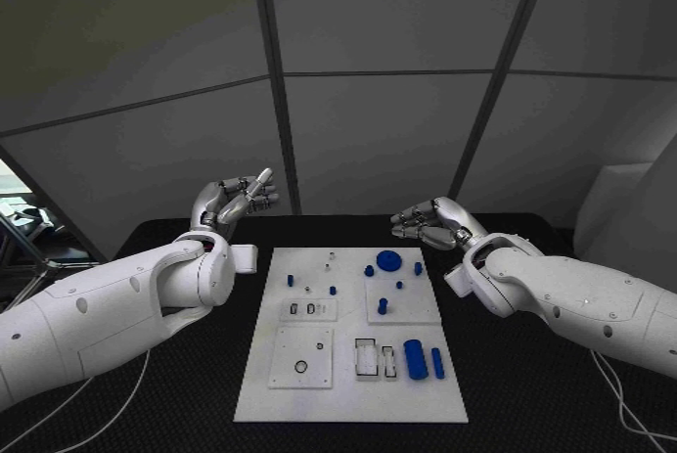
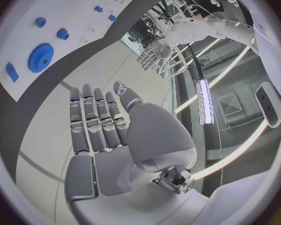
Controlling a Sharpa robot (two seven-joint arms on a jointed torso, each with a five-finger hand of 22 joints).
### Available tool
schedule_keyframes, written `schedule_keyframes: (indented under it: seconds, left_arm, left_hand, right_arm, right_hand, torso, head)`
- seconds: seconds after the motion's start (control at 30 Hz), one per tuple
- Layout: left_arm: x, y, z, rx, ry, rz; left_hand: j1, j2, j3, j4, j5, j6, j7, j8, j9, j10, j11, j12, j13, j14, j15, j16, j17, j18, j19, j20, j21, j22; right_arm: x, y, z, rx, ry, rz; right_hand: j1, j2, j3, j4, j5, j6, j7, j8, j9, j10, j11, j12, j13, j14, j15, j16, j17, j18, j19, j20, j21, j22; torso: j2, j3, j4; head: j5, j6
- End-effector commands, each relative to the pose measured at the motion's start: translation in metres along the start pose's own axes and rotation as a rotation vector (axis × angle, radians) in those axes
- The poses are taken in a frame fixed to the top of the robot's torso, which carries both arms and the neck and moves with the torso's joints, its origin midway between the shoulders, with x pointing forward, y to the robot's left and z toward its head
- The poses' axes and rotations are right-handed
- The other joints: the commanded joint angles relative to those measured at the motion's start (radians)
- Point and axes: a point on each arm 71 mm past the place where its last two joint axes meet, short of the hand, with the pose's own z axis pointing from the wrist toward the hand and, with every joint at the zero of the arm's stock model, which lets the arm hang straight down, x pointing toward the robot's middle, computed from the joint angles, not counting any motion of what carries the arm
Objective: Assemble the parts on the task board
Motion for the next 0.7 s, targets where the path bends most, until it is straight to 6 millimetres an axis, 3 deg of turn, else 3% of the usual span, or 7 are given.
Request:
schedule_keyframes:
  seconds: [0.03,0.23,0.4,0.7]
  left_arm:
    - [0.005,-0.006,-0.005,0.021,0.068,0.011]
    - [0.010,-0.014,-0.018,0.016,0.125,0.000]
    - [0.016,-0.018,-0.026,0.012,0.157,-0.014]
    - [0.023,-0.022,-0.034,0.002,0.194,-0.033]
  left_hand:
    - [0.016,0.000,-0.004,-0.013,-0.001,0.018,-0.004,-0.007,-0.001,0.023,-0.007,-0.008,0.002,0.027,-0.008,0.002,0.010,0.005,0.025,-0.008,0.017,0.006]
    - [0.036,-0.001,-0.009,-0.036,-0.001,0.037,-0.009,-0.013,-0.002,0.045,-0.012,-0.015,0.002,0.045,-0.014,-0.007,0.023,0.004,0.040,-0.016,0.031,0.012]
    - [0.042,-0.004,-0.011,-0.044,-0.001,0.038,-0.009,-0.016,-0.003,0.046,-0.012,-0.020,0.001,0.041,-0.013,-0.015,0.025,0.004,0.041,-0.016,0.032,0.012]
    - [0.043,-0.007,-0.014,-0.049,-0.001,0.036,-0.008,-0.020,-0.003,0.045,-0.011,-0.025,0.001,0.041,-0.013,-0.019,0.026,0.004,0.043,-0.016,0.034,0.013]
  right_arm:
    - [0.005,0.008,0.003,-0.021,0.090,-0.195]
    - [0.008,0.024,0.013,-0.034,0.170,-0.396]
    - [0.010,0.036,0.021,-0.034,0.213,-0.554]
    - [0.012,0.049,0.031,-0.021,0.226,-0.765]
  right_hand:
    - [-0.011,-0.040,0.060,-0.033,-0.007,0.079,-0.023,-0.015,0.002,0.109,-0.033,-0.022,0.003,0.162,-0.052,0.030,0.028,0.020,0.120,-0.057,0.105,0.044]
    - [-0.015,-0.064,0.066,-0.043,-0.011,0.108,-0.038,-0.022,0.002,0.152,-0.059,-0.031,0.004,0.330,-0.100,0.112,0.093,0.018,0.221,-0.112,0.269,0.136]
    - [-0.035,-0.082,0.073,-0.038,-0.008,0.120,-0.049,-0.030,0.001,0.159,-0.072,-0.033,0.004,0.404,-0.120,0.192,0.167,0.018,0.244,-0.135,0.381,0.205]
    - [-0.064,-0.122,0.095,-0.015,-0.004,0.092,-0.057,-0.034,0.000,0.101,-0.072,-0.030,0.006,0.402,-0.123,0.437,0.347,0.014,0.235,-0.138,0.554,0.335]
  torso:
    - [0.027,-0.0023,0.0069]
    - [0.060,-0.0062,0.0200]
    - [0.081,-0.0098,0.0294]
    - [0.103,-0.0119,0.0357]
  head:
    - [-0.006,0.004]
    - [-0.015,0.014]
    - [-0.026,0.021]
    - [-0.036,0.024]
